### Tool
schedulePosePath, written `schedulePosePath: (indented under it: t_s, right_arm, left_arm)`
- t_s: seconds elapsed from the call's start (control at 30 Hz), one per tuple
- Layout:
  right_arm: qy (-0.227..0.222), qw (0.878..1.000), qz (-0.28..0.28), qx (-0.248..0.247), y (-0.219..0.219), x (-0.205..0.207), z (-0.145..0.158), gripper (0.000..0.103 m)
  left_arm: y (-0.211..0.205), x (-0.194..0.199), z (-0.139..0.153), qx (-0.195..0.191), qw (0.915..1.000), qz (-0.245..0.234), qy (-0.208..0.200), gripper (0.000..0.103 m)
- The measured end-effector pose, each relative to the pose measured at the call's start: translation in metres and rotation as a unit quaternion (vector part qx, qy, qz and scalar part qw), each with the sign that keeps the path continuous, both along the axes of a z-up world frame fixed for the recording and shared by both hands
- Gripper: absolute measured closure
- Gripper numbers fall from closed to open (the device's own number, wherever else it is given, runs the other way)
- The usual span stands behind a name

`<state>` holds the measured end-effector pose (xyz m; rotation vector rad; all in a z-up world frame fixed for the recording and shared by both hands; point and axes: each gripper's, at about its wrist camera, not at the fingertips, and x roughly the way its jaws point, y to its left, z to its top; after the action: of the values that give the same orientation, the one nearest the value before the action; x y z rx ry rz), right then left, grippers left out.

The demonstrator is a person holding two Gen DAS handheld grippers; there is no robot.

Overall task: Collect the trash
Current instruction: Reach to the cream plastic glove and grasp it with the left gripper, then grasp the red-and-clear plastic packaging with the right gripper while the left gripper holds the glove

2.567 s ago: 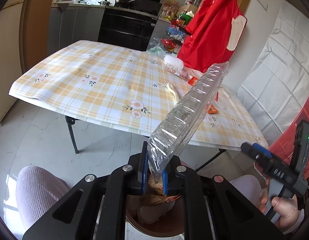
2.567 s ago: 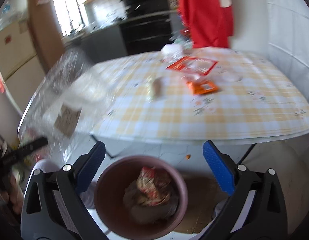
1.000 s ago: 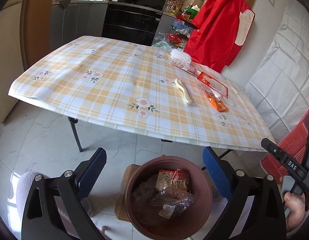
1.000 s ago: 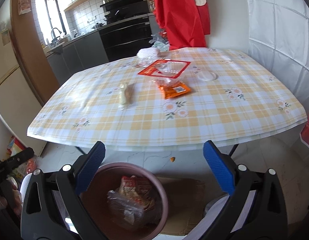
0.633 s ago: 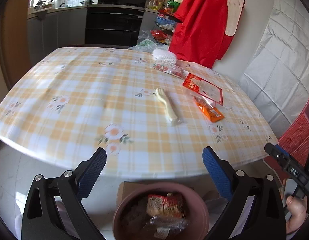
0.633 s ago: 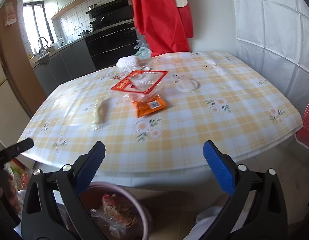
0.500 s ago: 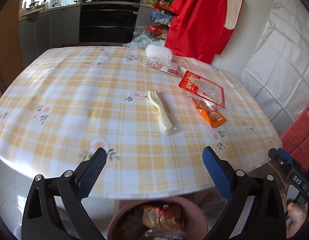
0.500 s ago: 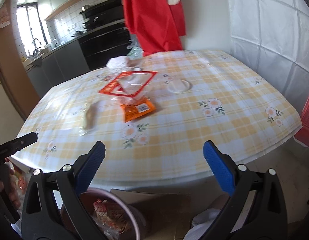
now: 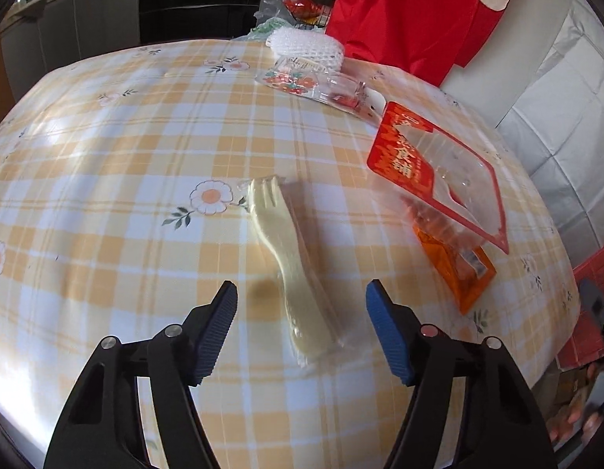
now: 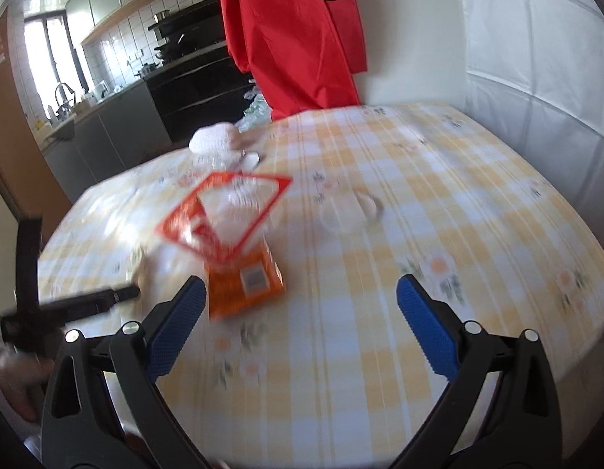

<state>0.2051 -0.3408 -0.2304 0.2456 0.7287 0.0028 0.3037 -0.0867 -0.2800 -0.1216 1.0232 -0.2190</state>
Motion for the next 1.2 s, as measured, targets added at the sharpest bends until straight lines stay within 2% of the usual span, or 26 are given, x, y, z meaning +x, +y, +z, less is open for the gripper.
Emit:
schedulePosePath:
  t_s: [0.1, 0.23, 0.3, 0.47, 0.53, 0.77, 0.83, 0.9, 0.93, 1.0, 1.2]
  right_arm:
    - [0.003, 1.0, 0.01, 0.01, -0.003, 0.037, 0.003, 0.016]
    - [0.017, 1.0, 0.014, 0.006, -0.001, 0.082, -0.001, 0.017]
    - [0.031, 0.999, 0.015, 0.018, -0.001, 0.104, -0.008, 0.019]
    - [0.054, 0.997, 0.023, 0.055, 0.002, 0.13, -0.026, 0.023]
    - [0.062, 0.996, 0.027, 0.064, 0.004, 0.135, -0.032, 0.024]
    - [0.087, 0.99, 0.042, 0.107, 0.009, 0.15, -0.048, 0.04]
    - [0.091, 0.988, 0.044, 0.12, 0.008, 0.152, -0.049, 0.067]
    - [0.095, 0.987, 0.038, 0.12, 0.009, 0.151, -0.048, 0.082]
    - [0.092, 0.988, 0.036, 0.122, 0.009, 0.149, -0.046, 0.086]
    - [0.078, 0.988, 0.032, 0.132, 0.008, 0.142, -0.04, 0.089]
    - [0.039, 0.988, 0.022, 0.151, 0.009, 0.118, -0.012, 0.089]
  left_arm:
    - [-0.002, 0.007, -0.004, 0.007, 1.0, -0.002, -0.001, 0.037]
    - [-0.003, 0.014, -0.005, 0.01, 0.9999, -0.003, -0.007, 0.039]
    - [0.001, 0.014, -0.005, 0.007, 0.9999, -0.001, -0.011, 0.049]
    - [0.018, 0.011, -0.005, -0.001, 0.9997, 0.005, -0.023, 0.086]
    - [0.027, 0.008, -0.002, 0.005, 0.9994, 0.013, -0.033, 0.09]
    - [0.062, -0.015, 0.02, -0.01, 0.9968, 0.041, -0.067, 0.091]
    - [0.071, -0.027, 0.027, -0.016, 0.996, 0.044, -0.076, 0.091]
    - [0.08, -0.039, 0.032, -0.03, 0.9952, 0.043, -0.083, 0.091]
    - [0.085, -0.046, 0.035, -0.036, 0.9946, 0.041, -0.088, 0.091]
    - [0.095, -0.06, 0.041, -0.043, 0.9937, 0.042, -0.094, 0.091]
    - [0.123, -0.094, 0.051, -0.064, 0.9912, 0.067, -0.095, 0.091]
